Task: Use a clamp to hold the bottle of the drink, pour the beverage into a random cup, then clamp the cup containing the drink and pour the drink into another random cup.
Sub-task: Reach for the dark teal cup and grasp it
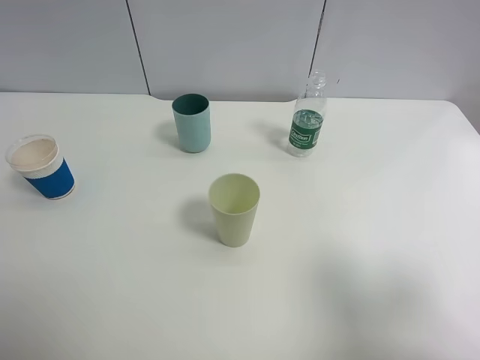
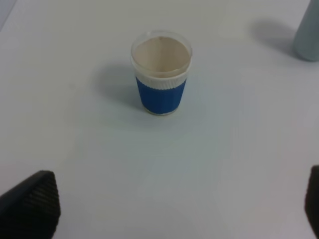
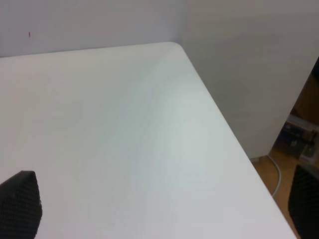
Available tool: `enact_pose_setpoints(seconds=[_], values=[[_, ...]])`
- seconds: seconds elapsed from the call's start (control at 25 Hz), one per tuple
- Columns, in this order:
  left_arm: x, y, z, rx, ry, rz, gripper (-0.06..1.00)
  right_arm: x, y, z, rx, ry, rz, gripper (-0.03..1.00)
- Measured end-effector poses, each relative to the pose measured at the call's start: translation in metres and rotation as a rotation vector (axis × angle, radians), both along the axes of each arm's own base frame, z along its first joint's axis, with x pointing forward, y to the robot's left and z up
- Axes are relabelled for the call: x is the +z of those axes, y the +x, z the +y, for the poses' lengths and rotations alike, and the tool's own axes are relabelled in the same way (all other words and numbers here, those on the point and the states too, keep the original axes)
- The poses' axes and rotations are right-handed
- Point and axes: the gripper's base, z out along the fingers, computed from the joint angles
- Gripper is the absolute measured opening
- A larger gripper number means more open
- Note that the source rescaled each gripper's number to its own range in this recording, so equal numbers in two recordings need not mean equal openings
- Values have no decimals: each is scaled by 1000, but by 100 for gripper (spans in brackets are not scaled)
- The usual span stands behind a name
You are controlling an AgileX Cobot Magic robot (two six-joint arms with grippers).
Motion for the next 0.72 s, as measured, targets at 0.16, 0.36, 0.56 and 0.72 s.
enact_pose_setpoints(seconds=[0.16, 0.36, 0.56, 0.72], values=[[0, 0, 0, 0, 0, 0, 100, -4, -2, 1, 20, -17, 64, 100], [0, 0, 0, 0, 0, 0, 100, -12, -3, 4, 33, 38, 130, 100], [0, 0, 0, 0, 0, 0, 100, -14, -2, 5, 43, 57, 132, 100], [0, 0, 0, 0, 0, 0, 100, -14, -2, 6, 44, 61, 131, 100]])
